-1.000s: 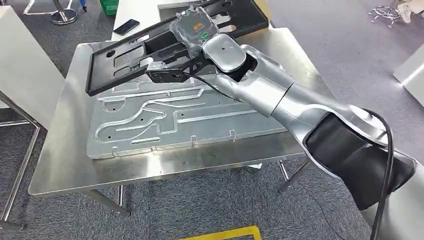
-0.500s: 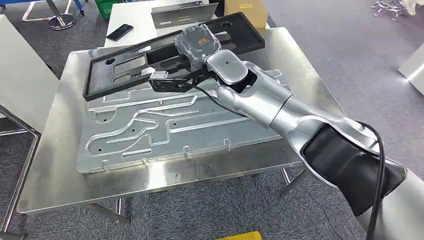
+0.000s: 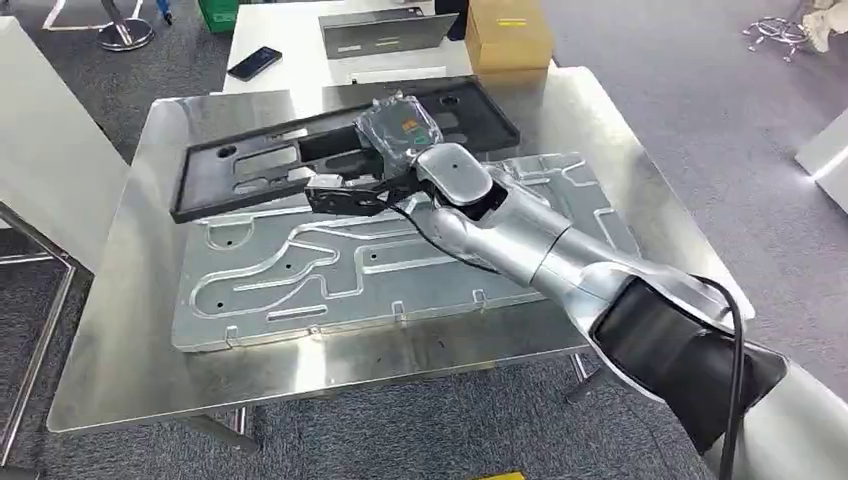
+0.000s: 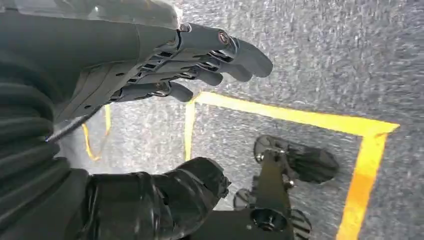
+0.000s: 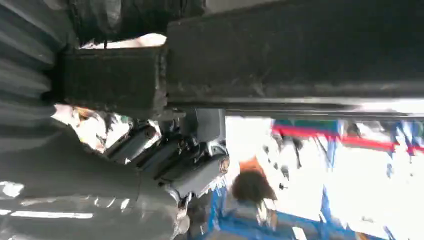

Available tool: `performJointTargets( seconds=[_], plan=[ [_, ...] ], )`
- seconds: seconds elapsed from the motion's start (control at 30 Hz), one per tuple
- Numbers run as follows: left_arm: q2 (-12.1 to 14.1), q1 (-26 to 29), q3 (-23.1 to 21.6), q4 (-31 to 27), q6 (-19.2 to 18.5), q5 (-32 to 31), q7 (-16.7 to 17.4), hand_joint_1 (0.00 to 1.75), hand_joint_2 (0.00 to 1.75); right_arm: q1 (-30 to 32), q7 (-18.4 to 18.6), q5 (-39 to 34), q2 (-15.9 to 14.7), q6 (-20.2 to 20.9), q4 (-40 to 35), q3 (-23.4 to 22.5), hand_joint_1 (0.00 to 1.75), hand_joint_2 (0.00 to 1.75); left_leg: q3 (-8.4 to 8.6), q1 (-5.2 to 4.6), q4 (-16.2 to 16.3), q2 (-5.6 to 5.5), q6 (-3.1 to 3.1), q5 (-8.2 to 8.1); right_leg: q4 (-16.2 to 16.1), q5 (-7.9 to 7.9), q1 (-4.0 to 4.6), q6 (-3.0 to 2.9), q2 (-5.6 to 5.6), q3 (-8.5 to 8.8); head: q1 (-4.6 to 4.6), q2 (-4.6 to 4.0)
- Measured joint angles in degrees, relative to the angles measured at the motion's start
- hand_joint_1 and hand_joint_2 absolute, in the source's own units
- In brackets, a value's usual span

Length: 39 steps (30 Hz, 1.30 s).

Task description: Take the parts from the cabinet and place them on the table.

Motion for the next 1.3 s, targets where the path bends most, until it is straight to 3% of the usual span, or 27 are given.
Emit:
performJointTargets(
  seconds=[0.03,0.07,0.1,0.23,0.3,0.33,0.37,0.43,0.47,0.5,0.57,0.6,0.63,0.7,0.73,0.77,0.8,0.83,0.9,0.93,0.97,1.0,1.07,1.1,1.13,1.23,1.3],
  plan=[
    [0.0,0.0,0.0,0.0,-0.1,0.0,-0.1,0.0,1.75,0.1,0.0,-0.1,-0.2,-0.1,0.1,-0.1,1.75,1.75,0.21,0.0,0.3,-0.09,-0.24,-0.39,-5.9,3.38,0.01,-0.23,-0.01,2.4,0.04,0.0],
    [-0.1,0.0,0.0,0.0,-0.1,0.1,-0.2,0.0,1.75,0.1,0.0,-0.2,-0.3,-0.3,0.2,-0.2,1.75,1.75,0.2,-0.01,0.7,-0.13,-0.56,-0.73,-10.4,5.44,0.08,-0.5,-0.02,4.18,0.02,0.0],
    [-0.1,0.0,0.0,0.0,-0.1,0.1,-0.2,0.0,1.75,0.1,0.0,-0.3,-0.3,-0.6,0.3,-0.5,1.75,1.75,-0.15,-0.45,1.1,-0.13,-0.95,-1.04,-11.6,4.59,0.4,-0.65,0.01,5.1,-0.03,0.0],
    [-0.1,-0.1,0.0,0.0,-0.4,0.3,-0.4,0.0,1.75,1.0,-0.1,-0.5,-0.4,-0.7,0.5,-1.1,1.75,1.75,-0.11,-0.37,0.8,-0.1,-1.72,-1.0,-12.4,4.67,0.34,-1.52,0.23,5.02,0.02,0.0],
    [-0.2,-0.1,0.0,0.0,-0.5,0.0,-0.3,0.0,1.75,1.2,0.0,-0.5,-0.3,-0.7,0.7,-1.2,1.75,1.75,-1.1,-0.2,2.9,0.2,-2.43,-2.83,-12.9,4.89,0.01,-2.14,0.18,5.32,-0.33,0.0],
    [-0.3,-0.2,0.0,0.0,-0.7,-0.2,-0.3,0.0,1.75,1.3,0.0,-0.5,-0.3,-0.7,0.7,-1.4,1.75,1.75,-3.09,-0.08,7.4,0.24,-2.81,-5.2,-12.9,4.87,-0.01,-2.41,0.19,5.32,-0.37,0.0],
    [-0.3,-0.2,0.0,0.0,-0.8,-0.2,-0.3,0.0,1.75,1.5,0.0,-0.5,-0.3,-0.7,0.7,-1.4,0.0,0.0,-5.14,0.0,11.8,0.24,-3.02,-7.1,-12.9,4.84,0.05,-2.47,0.21,5.36,-0.35,0.0],
    [-0.3,-0.2,0.0,0.0,-1.0,-0.2,-0.1,0.0,1.75,2.2,0.0,-0.5,-0.3,-0.7,0.7,-1.4,0.0,0.0,-8.58,-0.01,18.2,0.24,-3.22,-8.66,-12.8,4.75,0.11,-2.57,0.23,5.46,-0.37,0.0],
    [-0.3,-0.2,0.0,0.0,-1.0,-0.2,0.0,0.0,1.75,2.5,0.0,-0.5,-0.3,-0.7,0.8,-1.4,0.0,0.0,-8.54,-0.01,17.5,0.24,-3.16,-7.44,-12.8,4.7,0.11,-2.58,0.25,5.54,-0.37,0.0],
    [-0.3,-0.2,0.0,0.0,-1.0,-0.2,0.2,0.0,1.75,2.5,0.0,-0.5,-0.3,-0.7,0.8,-1.4,0.0,0.0,-7.14,-0.01,14.2,0.24,-2.98,-5.15,-12.8,4.64,0.14,-2.54,0.3,5.65,-0.35,0.0],
    [-0.3,-0.3,0.0,0.0,-1.0,-0.3,0.3,0.0,1.75,2.3,0.0,-0.5,-0.3,-0.8,0.7,-1.5,0.0,0.0,-1.93,-0.16,3.7,0.24,-2.22,0.03,-12.8,4.4,0.17,-2.34,0.35,6.2,-0.37,0.0],
    [-0.2,-0.3,0.0,0.0,-0.9,-0.3,0.3,0.0,1.75,2.3,0.0,-0.5,-0.3,-0.9,0.8,-1.6,0.0,0.0,-0.64,-0.35,1.1,0.24,-1.64,-0.24,-12.9,4.28,0.2,-2.16,0.34,6.24,-0.33,0.0],
    [-0.2,-0.4,0.0,0.0,-0.7,-0.3,0.6,0.0,1.75,2.2,-0.1,-0.5,-0.3,-0.9,0.8,-1.6,0.0,0.0,-0.05,-0.69,0.0,0.17,-1.49,-0.39,-12.7,4.26,0.41,-1.9,0.37,6.05,-0.27,0.0],
    [-0.3,-0.5,0.0,0.0,-0.5,-0.2,1.2,0.0,1.75,2.4,-0.4,-0.4,-0.3,-0.9,0.8,-1.6,0.0,0.0,-0.15,-0.85,0.2,0.11,-1.36,-0.38,-13.1,4.4,0.16,-1.29,0.36,6.12,-0.35,0.0],
    [-0.3,-0.4,0.0,0.0,-0.7,-0.1,1.2,0.0,0.0,2.4,-0.7,-0.3,-0.3,-0.8,0.8,-1.6,0.0,0.0,0.03,-0.8,-0.1,0.14,-1.05,-0.2,-13.2,4.44,0.22,-0.92,0.37,6.28,-0.28,0.0],
    [-0.3,-0.3,0.0,0.0,-0.9,0.0,1.0,0.0,0.0,2.5,-0.8,-0.3,-0.4,-0.8,0.8,-1.6,0.0,0.0,0.58,-0.03,-0.9,0.4,-0.63,0.24,-12.9,3.99,0.3,-0.61,0.3,6.03,-0.29,0.0],
    [-0.3,-0.3,0.0,0.0,-1.1,0.1,0.9,0.0,0.0,2.5,-0.9,-0.3,-0.4,-0.8,0.9,-1.6,0.0,0.0,0.85,-0.21,-1.3,0.43,-0.49,0.35,-11.5,2.92,0.31,-0.34,0.19,5.66,-0.07,0.0],
    [-0.3,-0.3,0.0,0.0,-1.2,0.1,0.9,0.0,0.0,2.5,-0.9,-0.3,-0.4,-0.8,0.9,-1.7,0.0,0.0,0.88,-0.21,-1.3,0.48,-0.09,0.36,-8.0,0.76,0.26,-0.25,0.17,4.12,0.13,0.0],
    [-0.3,-0.3,0.0,0.0,-1.1,0.5,1.0,0.0,0.0,3.2,-1.0,-0.3,-0.4,-0.8,1.0,-1.7,0.0,0.0,0.83,-0.23,-1.1,0.51,0.01,0.31,0.9,-3.15,0.1,0.04,0.12,-0.07,0.17,0.0],
    [-0.3,-0.2,0.0,0.0,-1.1,0.5,1.0,0.0,0.0,3.8,-1.1,-0.4,-0.4,-0.8,1.0,-1.7,0.0,0.0,0.82,-0.22,-1.0,0.51,0.07,0.24,3.9,-3.74,0.03,0.2,0.11,-1.52,0.2,0.0],
    [-0.3,-0.1,0.0,0.0,-1.0,0.6,1.0,0.0,0.0,4.3,-1.1,-0.5,-0.5,-0.8,1.1,-1.7,0.0,0.0,0.83,-0.19,-0.9,0.47,0.08,0.17,3.8,-2.88,-0.09,0.32,0.08,-1.61,0.24,0.0],
    [-0.3,0.0,0.0,0.0,-1.0,0.6,1.0,0.0,0.0,4.5,-1.1,-0.5,-0.5,-0.8,1.2,-1.7,0.0,0.0,0.83,-0.16,-0.7,0.37,0.0,0.03,1.4,-1.02,-0.22,0.34,0.03,-0.47,0.22,0.0],
    [-0.5,0.1,0.0,0.0,-1.0,0.7,1.0,0.0,0.0,4.5,-1.1,-0.5,-0.5,-0.9,1.2,-1.8,0.0,0.0,0.82,-0.11,0.1,0.24,-0.47,-0.51,-8.6,3.95,-0.47,0.29,-0.04,4.55,0.22,0.0],
    [-0.5,0.1,0.0,0.0,-0.9,0.7,1.0,0.0,0.0,4.5,-1.1,-0.5,-0.5,-0.9,1.2,-2.0,0.0,0.0,0.65,-0.11,0.4,0.22,-0.83,-0.78,-11.5,3.76,-0.47,0.16,-0.09,5.71,0.22,0.0],
    [-0.5,0.0,0.0,0.0,-0.8,0.7,1.0,0.0,0.0,4.6,-1.2,-0.5,-0.4,-0.8,1.2,-2.1,0.0,0.0,-0.01,-0.69,1.3,0.19,-1.26,-1.03,-12.1,3.59,-0.35,-0.17,-0.08,6.02,0.22,0.0],
    [-0.5,0.1,0.0,0.0,-0.2,1.0,0.9,0.0,0.0,5.3,-1.2,-0.7,-0.5,-0.9,1.2,-2.4,0.0,0.0,0.0,-0.39,0.8,0.14,-1.9,-0.68,-11.7,3.66,0.05,-1.19,0.12,5.63,0.22,0.0],
    [-0.5,0.4,0.1,0.0,0.1,1.0,0.7,0.0,0.0,5.3,-1.0,-1.0,-0.5,-1.0,1.2,-2.7,0.0,0.0,-0.41,-0.21,1.6,0.28,-2.46,-1.7,-12.3,4.08,-0.36,-1.93,0.11,5.94,0.11,0.0]
  ],
)
